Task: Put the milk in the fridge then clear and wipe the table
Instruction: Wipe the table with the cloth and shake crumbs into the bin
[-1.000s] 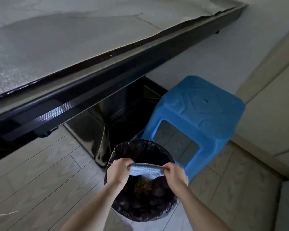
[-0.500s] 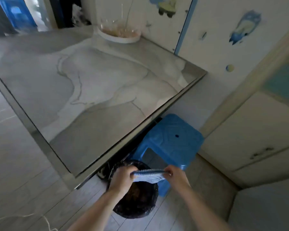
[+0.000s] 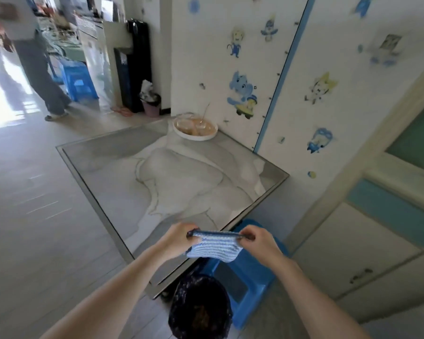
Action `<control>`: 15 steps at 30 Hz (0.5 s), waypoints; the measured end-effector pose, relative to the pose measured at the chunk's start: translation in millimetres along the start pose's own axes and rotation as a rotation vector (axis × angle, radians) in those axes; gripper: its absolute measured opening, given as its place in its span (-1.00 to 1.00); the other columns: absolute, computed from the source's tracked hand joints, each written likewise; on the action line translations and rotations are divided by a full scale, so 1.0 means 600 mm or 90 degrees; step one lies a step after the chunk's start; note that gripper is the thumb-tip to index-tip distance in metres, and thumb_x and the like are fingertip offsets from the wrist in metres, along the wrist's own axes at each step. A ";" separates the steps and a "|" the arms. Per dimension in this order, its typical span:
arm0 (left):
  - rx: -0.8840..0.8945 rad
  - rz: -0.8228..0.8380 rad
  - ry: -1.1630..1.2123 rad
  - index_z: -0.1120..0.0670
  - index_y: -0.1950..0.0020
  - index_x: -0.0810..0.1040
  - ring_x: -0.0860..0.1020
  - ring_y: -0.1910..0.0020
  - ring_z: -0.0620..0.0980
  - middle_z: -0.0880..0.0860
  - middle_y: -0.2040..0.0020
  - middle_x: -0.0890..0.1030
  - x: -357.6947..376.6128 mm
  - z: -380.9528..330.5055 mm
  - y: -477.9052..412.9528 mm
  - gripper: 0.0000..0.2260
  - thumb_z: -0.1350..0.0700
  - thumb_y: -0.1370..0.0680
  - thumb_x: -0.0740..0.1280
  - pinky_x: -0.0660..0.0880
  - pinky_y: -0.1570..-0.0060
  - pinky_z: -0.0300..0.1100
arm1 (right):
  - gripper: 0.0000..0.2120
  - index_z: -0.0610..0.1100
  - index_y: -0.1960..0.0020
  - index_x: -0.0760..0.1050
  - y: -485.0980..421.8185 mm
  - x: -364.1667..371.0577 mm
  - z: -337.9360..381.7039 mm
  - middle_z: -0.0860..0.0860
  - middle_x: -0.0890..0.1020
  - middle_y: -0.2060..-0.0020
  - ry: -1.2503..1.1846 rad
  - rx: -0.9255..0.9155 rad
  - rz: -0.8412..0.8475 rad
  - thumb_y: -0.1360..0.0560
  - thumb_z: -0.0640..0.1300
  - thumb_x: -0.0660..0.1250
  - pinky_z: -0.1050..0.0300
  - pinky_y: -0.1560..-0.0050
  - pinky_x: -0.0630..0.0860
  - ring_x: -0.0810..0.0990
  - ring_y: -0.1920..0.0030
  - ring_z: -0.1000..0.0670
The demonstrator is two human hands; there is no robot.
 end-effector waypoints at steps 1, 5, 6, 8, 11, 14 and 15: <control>0.006 -0.010 0.012 -0.04 0.30 0.39 0.40 0.32 -0.09 -0.06 0.36 0.41 -0.018 -0.008 0.000 -0.80 0.17 -0.49 0.28 0.23 0.37 -0.28 | -0.96 -0.10 0.15 0.51 -0.003 -0.010 0.014 -0.02 0.56 0.23 -0.008 -0.011 -0.010 -0.44 -0.14 0.32 0.14 0.15 0.36 0.49 0.16 0.02; 0.028 -0.067 0.041 0.07 0.13 0.46 0.41 0.24 -0.09 0.01 0.26 0.46 -0.104 -0.024 0.014 -0.94 0.21 -0.49 0.30 0.24 0.37 -0.40 | -0.85 -0.21 0.04 0.55 -0.011 -0.031 0.086 -0.13 0.62 0.13 -0.062 -0.055 -0.022 -0.44 -0.15 0.35 0.10 0.05 0.42 0.54 0.08 -0.04; 0.032 -0.078 0.048 0.07 0.13 0.46 0.41 0.21 -0.08 0.01 0.25 0.47 -0.119 -0.026 0.013 -0.94 0.22 -0.49 0.30 0.25 0.36 -0.42 | -0.81 -0.24 0.00 0.55 -0.014 -0.033 0.097 -0.15 0.63 0.10 -0.075 -0.057 -0.024 -0.44 -0.16 0.36 0.12 0.03 0.42 0.54 0.06 -0.04; 0.033 -0.102 0.057 0.09 0.14 0.46 0.41 0.21 -0.07 0.00 0.28 0.45 -0.155 -0.023 0.015 -0.93 0.24 -0.49 0.30 0.25 0.37 -0.45 | -0.78 -0.26 -0.04 0.53 -0.025 -0.033 0.129 -0.13 0.62 0.10 -0.096 -0.065 -0.018 -0.45 -0.17 0.35 0.16 0.05 0.38 0.53 0.06 -0.03; 0.030 -0.117 0.048 0.10 0.14 0.44 0.40 0.22 -0.06 -0.04 0.32 0.42 -0.204 -0.003 0.008 -0.95 0.22 -0.50 0.29 0.25 0.38 -0.41 | -0.84 -0.22 0.00 0.51 -0.054 -0.023 0.176 -0.04 0.54 0.22 -0.106 -0.073 -0.011 -0.46 -0.17 0.33 0.20 0.15 0.36 0.48 0.14 0.00; 0.036 -0.122 0.034 0.10 0.13 0.41 0.40 0.16 -0.04 0.01 0.27 0.44 -0.255 0.029 -0.007 -0.94 0.21 -0.51 0.28 0.25 0.28 -0.20 | -0.95 -0.14 0.13 0.45 -0.094 -0.007 0.226 0.06 0.47 0.35 -0.128 -0.080 -0.038 -0.45 -0.20 0.33 0.36 0.32 0.31 0.42 0.27 0.06; 0.036 -0.123 0.029 0.10 0.12 0.40 0.40 0.15 -0.04 0.04 0.21 0.45 -0.272 0.043 -0.013 -0.94 0.21 -0.52 0.27 0.25 0.28 -0.20 | -0.94 -0.13 0.15 0.44 -0.107 -0.001 0.244 0.09 0.45 0.37 -0.132 -0.082 -0.048 -0.45 -0.21 0.33 0.38 0.35 0.31 0.40 0.31 0.09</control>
Point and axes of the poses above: each hand's wrist, its own y-axis away from the middle knuckle, its own x-axis out of the palm, z = x × y, the point moved 9 cm from there along -y, towards the middle knuckle
